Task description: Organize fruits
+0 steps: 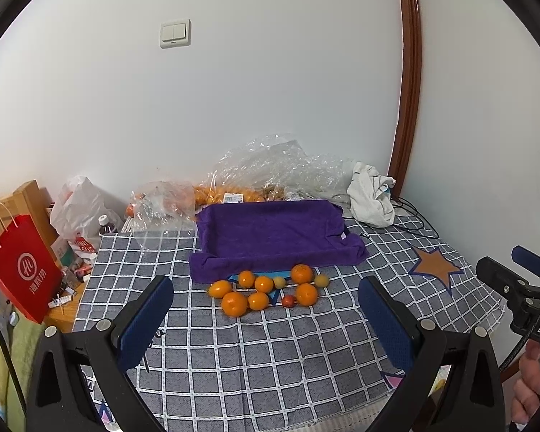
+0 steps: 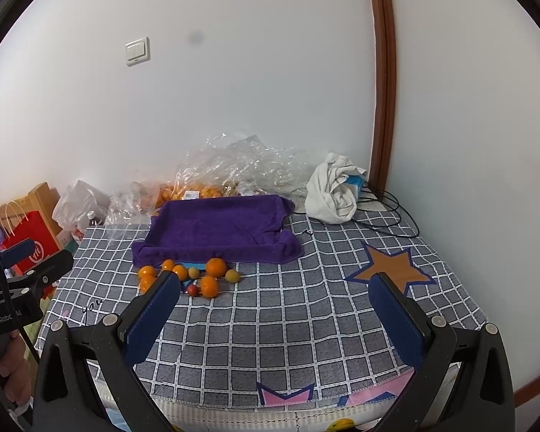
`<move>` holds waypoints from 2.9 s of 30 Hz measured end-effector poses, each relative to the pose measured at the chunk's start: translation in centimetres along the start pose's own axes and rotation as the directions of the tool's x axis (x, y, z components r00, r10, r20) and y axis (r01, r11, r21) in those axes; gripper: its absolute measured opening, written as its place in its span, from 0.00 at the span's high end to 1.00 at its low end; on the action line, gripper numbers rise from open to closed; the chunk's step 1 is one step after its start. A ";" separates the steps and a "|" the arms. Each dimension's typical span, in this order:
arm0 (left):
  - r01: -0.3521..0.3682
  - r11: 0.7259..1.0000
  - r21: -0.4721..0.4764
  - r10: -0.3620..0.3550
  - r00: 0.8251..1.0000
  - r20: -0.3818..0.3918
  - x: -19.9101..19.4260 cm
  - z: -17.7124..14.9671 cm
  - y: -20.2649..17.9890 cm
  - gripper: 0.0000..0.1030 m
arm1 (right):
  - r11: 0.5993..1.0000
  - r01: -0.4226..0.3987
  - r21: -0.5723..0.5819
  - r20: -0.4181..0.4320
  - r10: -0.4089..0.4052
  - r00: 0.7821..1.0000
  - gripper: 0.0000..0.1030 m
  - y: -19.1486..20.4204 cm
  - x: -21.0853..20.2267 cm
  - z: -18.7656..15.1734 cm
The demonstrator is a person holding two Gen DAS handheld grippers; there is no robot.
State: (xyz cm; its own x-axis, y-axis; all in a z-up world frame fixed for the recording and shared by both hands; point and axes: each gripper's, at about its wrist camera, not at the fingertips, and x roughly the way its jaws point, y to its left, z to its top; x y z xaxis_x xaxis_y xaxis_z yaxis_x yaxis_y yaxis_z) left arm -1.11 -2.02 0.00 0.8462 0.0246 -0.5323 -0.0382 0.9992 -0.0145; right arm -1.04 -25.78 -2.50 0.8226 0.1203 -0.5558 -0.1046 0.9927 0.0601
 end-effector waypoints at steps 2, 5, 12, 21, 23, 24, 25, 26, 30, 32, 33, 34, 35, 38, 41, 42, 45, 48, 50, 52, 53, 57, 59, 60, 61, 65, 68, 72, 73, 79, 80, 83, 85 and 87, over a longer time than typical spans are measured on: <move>0.001 1.000 -0.001 -0.001 1.000 0.001 0.0 0.0 0.1 0.00 | 1.000 -0.002 -0.002 -0.001 0.002 1.000 0.00 0.1 0.0 0.0; 0.005 1.000 -0.010 -0.005 1.000 0.004 -0.1 0.1 0.3 0.00 | 1.000 -0.002 -0.012 -0.002 0.002 1.000 0.00 0.3 0.0 -0.2; 0.002 1.000 -0.022 -0.002 1.000 -0.001 0.1 -0.2 0.7 0.00 | 1.000 -0.008 -0.017 -0.002 0.008 1.000 0.00 0.7 0.1 -0.3; 0.014 0.999 -0.040 -0.014 1.000 -0.005 0.5 -0.5 1.1 0.00 | 1.000 -0.012 -0.021 -0.009 0.012 1.000 0.00 0.9 0.6 -0.5; 0.011 0.999 -0.037 -0.011 1.000 -0.010 0.8 -0.5 1.2 0.00 | 1.000 -0.019 -0.021 -0.011 0.018 1.000 0.00 1.0 0.7 -0.6; 0.007 0.999 -0.031 -0.007 1.000 -0.009 0.8 -0.5 1.1 0.00 | 1.000 -0.024 -0.021 -0.011 0.023 1.000 0.00 1.0 0.7 -0.6; 0.001 1.000 -0.022 -0.002 1.000 -0.006 0.9 -0.5 1.1 0.00 | 0.999 -0.028 -0.021 -0.010 0.028 1.000 0.00 1.0 0.8 -0.6; -0.002 1.000 -0.013 0.002 1.000 -0.004 1.0 -0.4 1.0 0.00 | 0.999 -0.026 -0.025 -0.007 0.026 1.000 0.00 1.1 0.8 -0.6; -0.019 1.000 -0.001 0.019 1.000 0.013 1.3 0.2 1.3 0.00 | 0.999 0.003 -0.035 0.004 -0.003 1.000 0.00 1.0 1.0 -0.4; -0.027 1.000 -0.012 0.027 0.999 0.021 1.5 0.5 1.7 0.00 | 0.999 0.000 -0.036 0.007 0.000 1.000 0.00 0.9 1.3 -0.3; -0.028 0.999 -0.017 0.028 0.999 0.022 1.7 0.5 1.9 0.00 | 0.999 -0.006 -0.036 0.004 0.006 1.000 0.00 0.7 1.5 -0.3; -0.028 0.999 -0.021 0.029 0.999 0.019 2.1 0.4 2.1 0.00 | 0.999 -0.020 -0.034 -0.006 0.019 1.000 0.00 0.6 1.9 -0.3; -0.028 0.999 -0.020 0.028 1.000 0.015 2.4 0.3 2.3 0.00 | 0.999 -0.027 -0.030 -0.013 0.027 1.000 0.00 0.5 2.3 -0.3; -0.036 0.999 0.002 0.036 0.999 -0.006 4.1 -0.1 2.7 0.00 | 0.998 -0.043 -0.034 -0.025 0.042 0.999 0.00 0.4 4.0 -0.4; -0.059 0.998 0.001 0.059 0.998 -0.030 6.1 -0.6 3.4 0.00 | 0.999 -0.042 -0.034 -0.044 0.040 0.998 0.00 0.4 6.0 -0.6; -0.064 0.998 0.001 0.064 0.997 -0.037 6.7 -0.8 3.6 0.00 | 0.998 -0.050 -0.026 -0.052 0.049 0.997 0.00 0.3 7.0 -0.8; -0.084 0.996 -0.005 0.083 0.994 -0.065 8.9 -1.7 4.7 0.01 | 0.995 -0.095 -0.020 -0.074 0.093 0.993 0.01 0.4 9.5 -1.4; -0.085 0.996 0.000 0.085 0.992 -0.096 10.8 -2.7 5.5 0.04 | 0.993 -0.108 -0.044 -0.093 0.104 0.990 0.05 1.0 12.5 -2.4; -0.085 0.996 -0.009 0.083 0.989 -0.123 12.2 -3.3 6.3 0.08 | 0.993 -0.089 -0.076 -0.109 0.081 0.991 0.07 1.7 14.4 -3.0; -0.074 0.997 -0.027 0.069 0.985 -0.156 13.8 -3.9 7.1 0.16 | 0.992 -0.074 -0.101 -0.125 0.061 0.990 0.11 2.2 15.9 -3.6; -0.074 0.997 -0.033 0.067 0.983 -0.169 14.5 -4.1 7.4 0.18 | 0.992 -0.077 -0.102 -0.131 0.064 0.989 0.12 2.3 16.8 -3.9; -0.066 0.997 -0.044 0.055 0.974 -0.219 17.2 -5.5 8.1 0.32 | 0.990 -0.134 -0.051 -0.185 0.122 0.975 0.23 2.2 20.0 -4.5; -0.037 0.997 -0.062 0.021 0.971 -0.238 18.1 -6.2 8.2 0.38 | 0.986 -0.163 -0.033 -0.207 0.152 0.966 0.32 2.3 21.2 -4.7; -0.013 0.997 -0.074 -0.005 0.970 -0.244 18.7 -6.5 8.2 0.39 | 0.983 -0.182 -0.031 -0.223 0.170 0.960 0.36 2.3 22.0 -4.9; 0.000 0.996 -0.084 -0.021 0.969 -0.245 19.0 -6.7 8.3 0.39 | 0.982 -0.186 -0.033 -0.234 0.173 0.957 0.37 2.4 22.5 -5.0; 0.050 0.990 -0.131 -0.086 0.955 -0.285 21.2 -7.3 8.1 0.39 | 0.982 -0.181 -0.056 -0.265 0.160 0.951 0.44 3.1 24.5 -5.4; 0.066 0.984 -0.163 -0.112 0.949 -0.293 22.5 -7.7 7.9 0.39 | 0.979 -0.191 -0.075 -0.255 0.166 0.953 0.45 3.1 25.2 -5.5; 0.082 0.978 -0.192 -0.135 0.950 -0.281 23.4 -8.1 7.7 0.39 | 0.972 -0.207 -0.108 -0.271 0.172 0.947 0.50 3.4 26.4 -5.5; 0.088 0.976 -0.201 -0.143 0.950 -0.279 23.6 -8.1 7.7 0.39 | 0.972 -0.207 -0.112 -0.277 0.170 0.946 0.53 3.5 26.7 -5.5; 0.136 0.962 -0.235 -0.200 0.941 -0.274 24.5 -8.4 7.9 0.61 | 0.971 -0.219 -0.093 -0.301 0.183 0.936 0.56 3.5 28.5 -5.7; 0.137 0.963 -0.233 -0.200 0.940 -0.275 24.5 -8.4 7.8 0.61 | 0.972 -0.217 -0.091 -0.306 0.180 0.935 0.56 3.5 28.7 -5.7; 0.109 0.972 -0.209 -0.166 0.945 -0.281 24.0 -8.3 7.9 0.61 | 0.974 -0.211 -0.084 -0.319 0.174 0.932 0.56 3.4 29.5 -5.7; 0.069 0.983 -0.172 -0.115 0.954 -0.278 23.4 -8.2 8.2 0.61 | 0.974 -0.214 -0.073 -0.318 0.181 0.931 0.56 3.4 29.8 -5.7; 0.030 0.991 -0.131 -0.064 0.962 -0.264 22.8 -8.0 8.4 0.61 | 0.972 -0.226 -0.063 -0.321 0.195 0.927 0.56 3.3 30.1 -5.8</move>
State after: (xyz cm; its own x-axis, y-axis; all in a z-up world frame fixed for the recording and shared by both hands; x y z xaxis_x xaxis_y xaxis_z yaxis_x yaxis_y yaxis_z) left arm 13.59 6.62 -19.07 0.6763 -0.0487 -0.7350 -0.0821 0.9866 -0.1409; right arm 20.15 -18.93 -23.80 0.5628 0.3018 -0.7696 -0.3223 0.9374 0.1320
